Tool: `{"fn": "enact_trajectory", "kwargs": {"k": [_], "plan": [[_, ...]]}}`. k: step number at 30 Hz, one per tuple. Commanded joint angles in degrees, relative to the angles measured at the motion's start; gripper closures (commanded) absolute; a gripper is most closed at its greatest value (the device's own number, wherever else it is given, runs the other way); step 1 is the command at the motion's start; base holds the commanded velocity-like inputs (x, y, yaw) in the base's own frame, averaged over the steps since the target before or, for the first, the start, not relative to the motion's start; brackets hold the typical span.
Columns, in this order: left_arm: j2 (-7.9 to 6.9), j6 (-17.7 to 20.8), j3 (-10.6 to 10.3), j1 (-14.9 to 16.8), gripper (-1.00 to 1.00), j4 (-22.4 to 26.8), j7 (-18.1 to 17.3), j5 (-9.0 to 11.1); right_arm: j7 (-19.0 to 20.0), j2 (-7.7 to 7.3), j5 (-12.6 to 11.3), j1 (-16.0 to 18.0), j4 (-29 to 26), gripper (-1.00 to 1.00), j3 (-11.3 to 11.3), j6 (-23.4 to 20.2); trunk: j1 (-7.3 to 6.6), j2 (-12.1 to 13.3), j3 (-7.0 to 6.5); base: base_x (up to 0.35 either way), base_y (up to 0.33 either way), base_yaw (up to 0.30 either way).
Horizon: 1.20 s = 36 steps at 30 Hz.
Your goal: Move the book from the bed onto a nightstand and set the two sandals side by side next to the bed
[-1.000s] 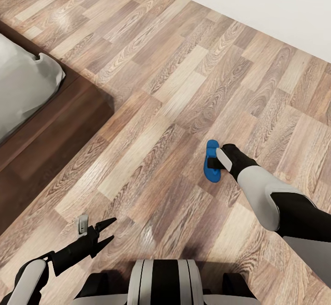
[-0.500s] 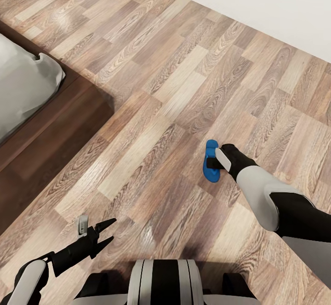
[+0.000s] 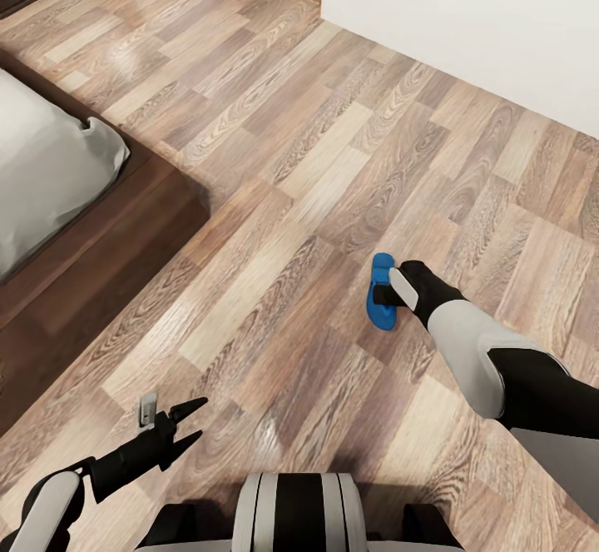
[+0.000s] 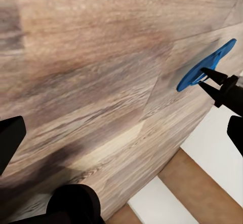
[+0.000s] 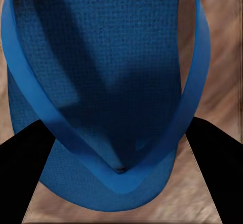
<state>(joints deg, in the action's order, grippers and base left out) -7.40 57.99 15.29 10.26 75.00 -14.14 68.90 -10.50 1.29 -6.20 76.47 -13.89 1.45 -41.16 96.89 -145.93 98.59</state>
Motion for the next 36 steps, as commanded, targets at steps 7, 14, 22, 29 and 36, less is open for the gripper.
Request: {"fn": "enact_trajectory", "kwargs": {"k": [7,14,22,29,36], "plan": [[-0.94,0.2,0.09,0.03,-1.0,-0.73,-0.48,-0.61,-0.44,0.09,-0.66,-0.01,-0.08,1.0,0.09,-0.19,-0.18,0.09,-1.53,0.0,0.0,0.0],[-1.87,0.09,0.09,0.03,-1.0,-2.31,-0.39,-0.83,-0.41,0.04,-0.78,-0.01,-0.15,1.0,0.4,-0.23,-0.37,0.18,-3.08,0.0,0.0,0.0],[-2.1,-0.04,-0.01,0.03,-1.0,-4.27,-0.29,-0.94,-0.24,-0.06,-0.95,-0.08,-0.15,1.0,0.79,0.22,-0.57,0.29,-4.85,0.0,0.0,0.0],[-2.14,-0.13,-0.14,0.03,-1.0,-5.16,-0.28,-0.99,-0.18,0.02,-0.93,-0.76,0.15,1.0,0.83,0.44,-0.75,0.38,-6.4,0.0,0.0,0.0],[-2.32,-0.08,-0.22,0.03,-1.0,-5.28,-0.28,-1.08,-0.18,0.02,-0.95,-0.85,1.08,1.0,0.83,0.46,-0.93,0.47,-7.95,0.0,0.0,0.0]]}}
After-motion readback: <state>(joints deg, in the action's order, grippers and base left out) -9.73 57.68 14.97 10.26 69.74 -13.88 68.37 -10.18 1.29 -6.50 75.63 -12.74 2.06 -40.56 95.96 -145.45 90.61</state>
